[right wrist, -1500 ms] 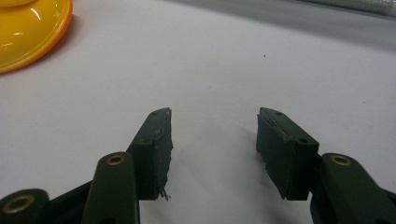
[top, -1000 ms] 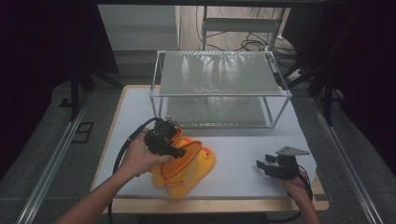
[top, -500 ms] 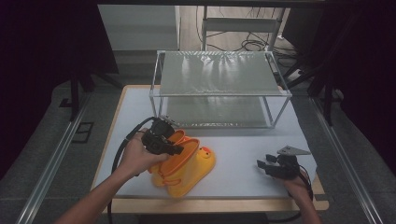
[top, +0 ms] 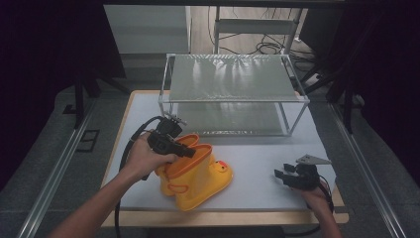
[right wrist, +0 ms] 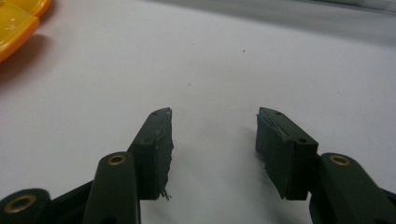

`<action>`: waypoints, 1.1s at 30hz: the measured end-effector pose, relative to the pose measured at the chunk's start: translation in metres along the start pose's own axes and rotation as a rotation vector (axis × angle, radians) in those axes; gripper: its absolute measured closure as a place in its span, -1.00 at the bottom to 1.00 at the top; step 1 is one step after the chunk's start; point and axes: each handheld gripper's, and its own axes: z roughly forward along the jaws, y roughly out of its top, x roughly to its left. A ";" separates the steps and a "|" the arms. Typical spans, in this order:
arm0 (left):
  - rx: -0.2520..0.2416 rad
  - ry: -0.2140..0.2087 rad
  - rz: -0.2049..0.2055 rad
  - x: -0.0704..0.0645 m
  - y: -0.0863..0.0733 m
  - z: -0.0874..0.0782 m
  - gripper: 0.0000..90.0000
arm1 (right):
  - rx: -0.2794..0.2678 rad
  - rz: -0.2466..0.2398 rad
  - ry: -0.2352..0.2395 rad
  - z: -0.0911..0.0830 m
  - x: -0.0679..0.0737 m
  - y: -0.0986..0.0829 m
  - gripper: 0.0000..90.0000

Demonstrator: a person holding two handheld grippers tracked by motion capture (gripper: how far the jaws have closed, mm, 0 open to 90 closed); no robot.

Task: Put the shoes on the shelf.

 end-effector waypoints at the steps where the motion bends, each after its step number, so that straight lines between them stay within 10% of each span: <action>1: -0.001 -0.002 0.009 -0.001 0.002 -0.002 0.80 | 0.002 0.002 -0.001 0.000 0.000 0.000 0.02; 33: -0.077 -0.121 0.126 -0.060 0.075 -0.028 0.80 | -0.020 0.024 -0.017 -0.006 -0.006 -0.001 0.03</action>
